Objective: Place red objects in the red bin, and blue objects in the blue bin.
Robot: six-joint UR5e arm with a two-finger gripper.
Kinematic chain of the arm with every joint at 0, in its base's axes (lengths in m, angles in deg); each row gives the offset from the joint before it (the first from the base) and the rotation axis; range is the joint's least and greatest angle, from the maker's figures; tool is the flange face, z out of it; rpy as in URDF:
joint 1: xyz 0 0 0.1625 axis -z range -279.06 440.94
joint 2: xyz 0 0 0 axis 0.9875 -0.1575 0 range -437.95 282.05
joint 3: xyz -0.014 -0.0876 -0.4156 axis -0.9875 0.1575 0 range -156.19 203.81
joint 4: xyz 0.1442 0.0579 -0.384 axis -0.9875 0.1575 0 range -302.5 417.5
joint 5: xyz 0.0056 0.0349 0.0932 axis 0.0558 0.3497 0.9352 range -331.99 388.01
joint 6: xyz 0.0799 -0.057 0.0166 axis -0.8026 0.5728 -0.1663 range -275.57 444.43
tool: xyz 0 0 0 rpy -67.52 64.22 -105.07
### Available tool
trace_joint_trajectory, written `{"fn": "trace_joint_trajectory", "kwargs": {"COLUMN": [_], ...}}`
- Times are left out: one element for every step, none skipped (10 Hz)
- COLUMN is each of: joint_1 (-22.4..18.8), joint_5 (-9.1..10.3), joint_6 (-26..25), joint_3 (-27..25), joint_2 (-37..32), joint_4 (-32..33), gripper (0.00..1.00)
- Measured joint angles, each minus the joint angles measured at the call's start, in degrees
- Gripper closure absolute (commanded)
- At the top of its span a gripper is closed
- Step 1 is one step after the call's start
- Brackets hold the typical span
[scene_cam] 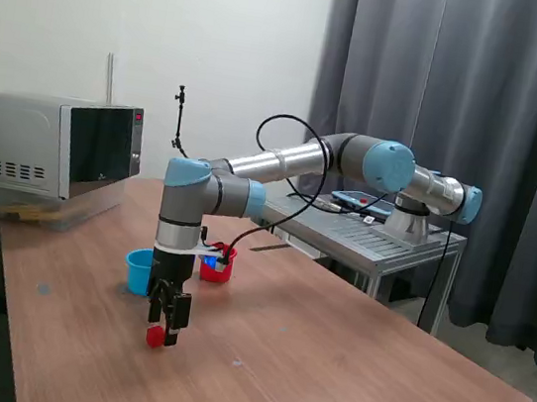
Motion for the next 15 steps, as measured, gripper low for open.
{"fn": "trace_joint_trajectory", "kwargs": {"joint_1": [0.01, 0.0, -0.02, -0.05, -0.06, -0.06, -0.1, -0.12, -0.17, -0.23, -0.28, -0.3, -0.35, -0.41, -0.48], "joint_5": [-0.04, -0.06, -0.07, -0.1, -0.16, -0.41, -0.83, -1.21, -1.49, -1.85, -2.29, -2.65, -2.86, -2.97, -3.02], "joint_6": [0.03, 0.05, 0.04, -0.03, -0.15, -0.28, -0.37, -0.45, -0.52, -0.58, -0.61, -0.63, -0.63, -0.64, -0.64], "joint_3": [-0.01, -0.02, -0.02, -0.01, 0.12, 0.25, 0.34, 0.37, 0.37, 0.23, -0.13, -0.78, -1.63, -2.62, -3.53], "joint_2": [0.0, 0.0, -0.01, -0.1, -0.27, -0.45, -0.59, -0.72, -0.87, -1.19, -1.67, -2.32, -3.01, -3.7, -4.4], "joint_4": [0.04, 0.15, 0.28, 0.42, 0.62, 0.77, 0.85, 0.88, 0.9, 0.9, 0.9, 0.91, 0.89, 0.86, 0.8], "gripper": [1.0, 1.0, 1.0, 1.0, 1.0, 1.0, 1.0, 1.0, 1.0, 1.0, 1.0, 1.0, 1.0, 1.0, 1.0]}}
